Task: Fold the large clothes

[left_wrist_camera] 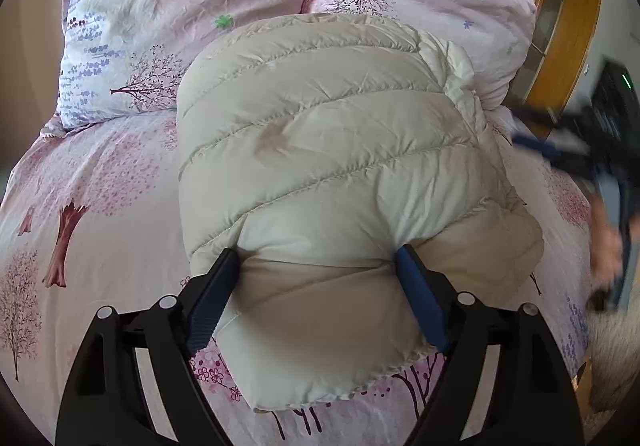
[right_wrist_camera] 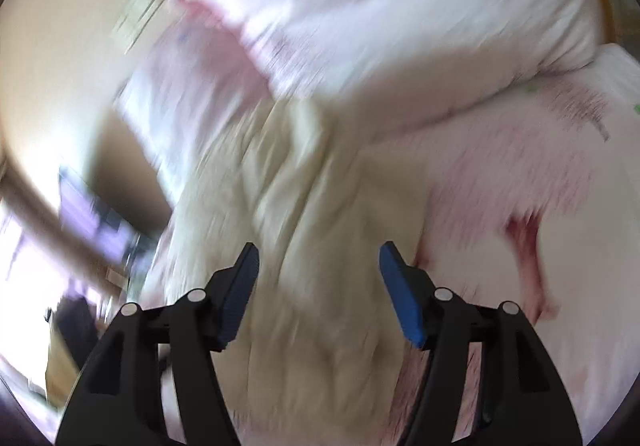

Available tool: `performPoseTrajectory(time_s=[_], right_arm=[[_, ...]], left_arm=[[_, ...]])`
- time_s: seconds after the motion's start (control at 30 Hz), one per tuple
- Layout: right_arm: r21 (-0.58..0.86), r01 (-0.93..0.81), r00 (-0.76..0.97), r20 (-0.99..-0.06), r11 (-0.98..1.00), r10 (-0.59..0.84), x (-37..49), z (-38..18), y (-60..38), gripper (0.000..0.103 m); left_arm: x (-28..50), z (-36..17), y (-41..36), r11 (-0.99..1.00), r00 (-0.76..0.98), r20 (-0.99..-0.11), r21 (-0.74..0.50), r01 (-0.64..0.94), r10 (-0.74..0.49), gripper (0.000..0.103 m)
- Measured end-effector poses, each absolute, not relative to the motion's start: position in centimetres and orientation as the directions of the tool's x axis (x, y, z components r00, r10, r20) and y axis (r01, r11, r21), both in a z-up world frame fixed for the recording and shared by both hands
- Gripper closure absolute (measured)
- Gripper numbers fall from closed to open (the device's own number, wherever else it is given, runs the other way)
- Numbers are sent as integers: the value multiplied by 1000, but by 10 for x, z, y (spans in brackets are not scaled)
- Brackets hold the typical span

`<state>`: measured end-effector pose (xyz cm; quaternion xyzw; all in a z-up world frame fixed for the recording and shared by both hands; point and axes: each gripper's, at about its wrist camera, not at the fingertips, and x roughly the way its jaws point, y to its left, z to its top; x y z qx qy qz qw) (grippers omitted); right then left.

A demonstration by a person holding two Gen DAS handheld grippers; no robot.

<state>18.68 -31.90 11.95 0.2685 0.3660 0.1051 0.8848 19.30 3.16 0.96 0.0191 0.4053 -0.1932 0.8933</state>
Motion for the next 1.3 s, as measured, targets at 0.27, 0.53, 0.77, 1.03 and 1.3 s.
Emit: performPoseTrajectory(time_s=[0.27, 0.53, 0.77, 1.03, 1.3], right_arm=[[635, 97, 670, -611, 767, 421, 291, 82, -315, 88], [519, 316, 592, -762, 794, 262, 289, 39, -303, 93], [490, 191, 665, -702, 851, 255, 247, 78, -287, 60], [420, -82, 669, -649, 904, 363, 163, 96, -231, 60], [345, -44, 565, -765, 938, 308, 162, 44, -216, 58]], left_arm=[[192, 11, 25, 923, 602, -727, -118, 366, -331, 12], [185, 25, 9, 919, 667, -667, -70, 388, -333, 5], [166, 42, 26, 950, 744, -616, -22, 313, -259, 1], [129, 55, 59, 976, 786, -588, -27, 215, -190, 1], [101, 33, 62, 983, 756, -641, 12, 184, -134, 1]])
